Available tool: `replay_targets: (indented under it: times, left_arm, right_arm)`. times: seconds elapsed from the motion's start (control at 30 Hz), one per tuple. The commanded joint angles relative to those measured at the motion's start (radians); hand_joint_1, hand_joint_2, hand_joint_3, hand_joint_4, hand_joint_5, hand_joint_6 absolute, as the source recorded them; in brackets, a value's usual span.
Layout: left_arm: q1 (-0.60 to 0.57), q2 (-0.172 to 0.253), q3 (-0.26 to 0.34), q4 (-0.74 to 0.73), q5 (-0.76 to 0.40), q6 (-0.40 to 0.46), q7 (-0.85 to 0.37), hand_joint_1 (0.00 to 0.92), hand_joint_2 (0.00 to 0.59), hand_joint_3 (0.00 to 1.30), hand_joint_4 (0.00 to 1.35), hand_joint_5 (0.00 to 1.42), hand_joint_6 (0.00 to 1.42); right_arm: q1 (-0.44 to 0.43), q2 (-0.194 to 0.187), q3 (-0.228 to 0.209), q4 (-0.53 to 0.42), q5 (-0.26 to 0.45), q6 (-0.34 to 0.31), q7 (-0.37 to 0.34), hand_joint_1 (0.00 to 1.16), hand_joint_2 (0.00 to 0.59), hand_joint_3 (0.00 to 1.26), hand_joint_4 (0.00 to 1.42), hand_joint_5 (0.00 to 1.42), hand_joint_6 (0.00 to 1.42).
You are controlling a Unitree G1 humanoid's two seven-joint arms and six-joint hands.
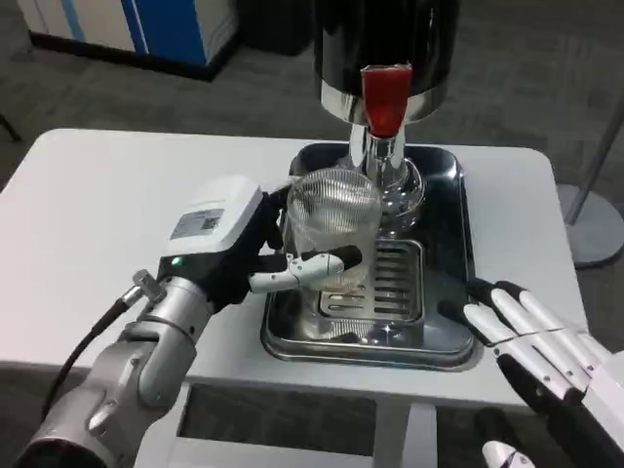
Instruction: Grasp the cup under the faucet to collect the drink, then remove the cup.
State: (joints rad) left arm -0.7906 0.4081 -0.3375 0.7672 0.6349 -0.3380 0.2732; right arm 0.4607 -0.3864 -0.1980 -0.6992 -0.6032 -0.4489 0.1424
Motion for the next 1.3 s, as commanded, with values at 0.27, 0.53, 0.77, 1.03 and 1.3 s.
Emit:
replay_targets:
  times: [0.27, 0.53, 0.77, 1.03, 1.3]
  left_arm:
    - [-0.034, -0.030, -0.007, -0.029, -0.010, -0.045, -0.084, 0.157, 0.167, 0.16, 0.23, 0.58, 1.18]
    - [0.033, 0.023, 0.051, -0.145, -0.014, -0.062, -0.063, 0.000, 0.099, 0.01, 0.00, 0.33, 0.91]
    - [0.097, 0.066, 0.095, -0.253, -0.037, -0.066, -0.099, 0.000, 0.084, 0.04, 0.00, 0.30, 0.90]
    - [0.224, 0.111, 0.178, -0.436, -0.111, -0.109, -0.126, 0.000, 0.089, 0.13, 0.09, 0.34, 0.90]
    - [0.328, 0.160, 0.352, -0.533, -0.332, -0.209, -0.190, 0.000, 0.124, 0.34, 0.35, 0.48, 0.93]
  right_arm:
    - [0.024, -0.004, -0.021, 0.003, 0.019, -0.008, 0.000, 0.00, 0.537, 0.09, 0.00, 0.00, 0.10]
    - [0.030, 0.003, -0.016, 0.010, 0.018, -0.013, -0.007, 0.00, 0.536, 0.09, 0.00, 0.00, 0.10]
    - [0.011, 0.008, 0.003, 0.014, 0.015, -0.009, -0.005, 0.00, 0.536, 0.09, 0.00, 0.00, 0.10]
    - [0.004, 0.015, 0.002, 0.012, 0.018, -0.005, -0.009, 0.00, 0.536, 0.10, 0.00, 0.00, 0.11]
    - [-0.001, 0.030, 0.000, 0.017, 0.025, -0.006, -0.013, 0.00, 0.536, 0.10, 0.00, 0.00, 0.11]
